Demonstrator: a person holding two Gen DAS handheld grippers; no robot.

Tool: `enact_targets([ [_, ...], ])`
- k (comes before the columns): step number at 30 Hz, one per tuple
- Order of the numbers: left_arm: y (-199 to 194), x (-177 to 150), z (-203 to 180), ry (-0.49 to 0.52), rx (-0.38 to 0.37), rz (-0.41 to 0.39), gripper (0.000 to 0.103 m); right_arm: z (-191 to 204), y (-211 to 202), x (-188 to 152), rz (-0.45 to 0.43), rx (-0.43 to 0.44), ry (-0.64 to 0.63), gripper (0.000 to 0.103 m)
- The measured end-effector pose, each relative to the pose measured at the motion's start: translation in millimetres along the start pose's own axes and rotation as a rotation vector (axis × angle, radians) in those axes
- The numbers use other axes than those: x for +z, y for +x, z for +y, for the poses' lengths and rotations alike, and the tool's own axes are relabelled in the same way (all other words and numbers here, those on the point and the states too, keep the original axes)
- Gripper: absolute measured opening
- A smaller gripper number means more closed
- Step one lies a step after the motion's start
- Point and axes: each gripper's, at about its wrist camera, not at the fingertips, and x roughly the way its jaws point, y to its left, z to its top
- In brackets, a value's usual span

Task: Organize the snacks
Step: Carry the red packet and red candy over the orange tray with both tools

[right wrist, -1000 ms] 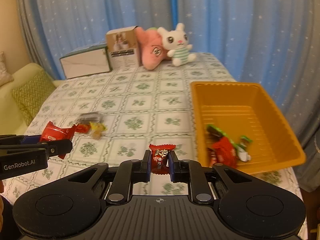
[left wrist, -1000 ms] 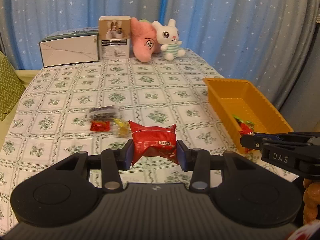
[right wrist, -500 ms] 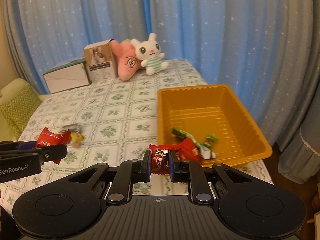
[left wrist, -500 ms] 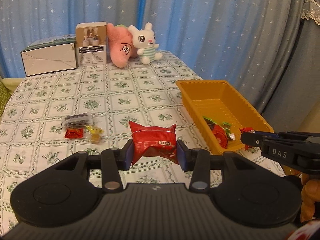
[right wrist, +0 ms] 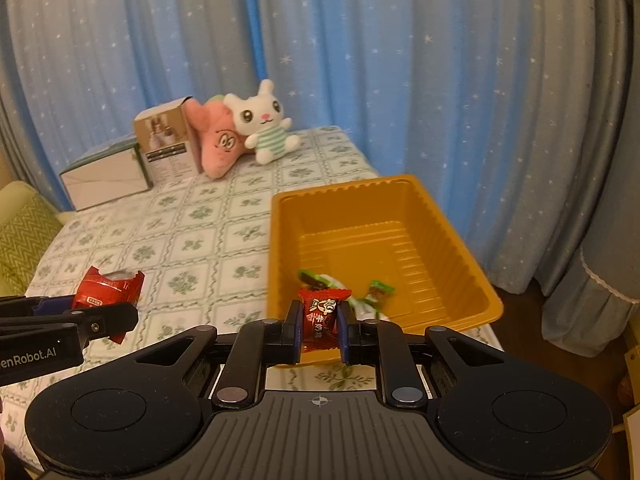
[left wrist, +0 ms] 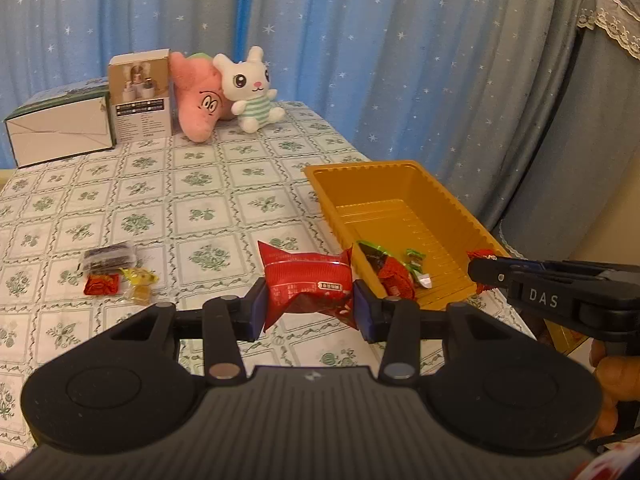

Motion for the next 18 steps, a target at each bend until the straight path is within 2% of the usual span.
enact_targets([
  [18, 43, 20, -41, 0.055, -0.078, 0.032, 0.040, -52, 13, 17, -0.006, -0.051, 0.079, 0.018],
])
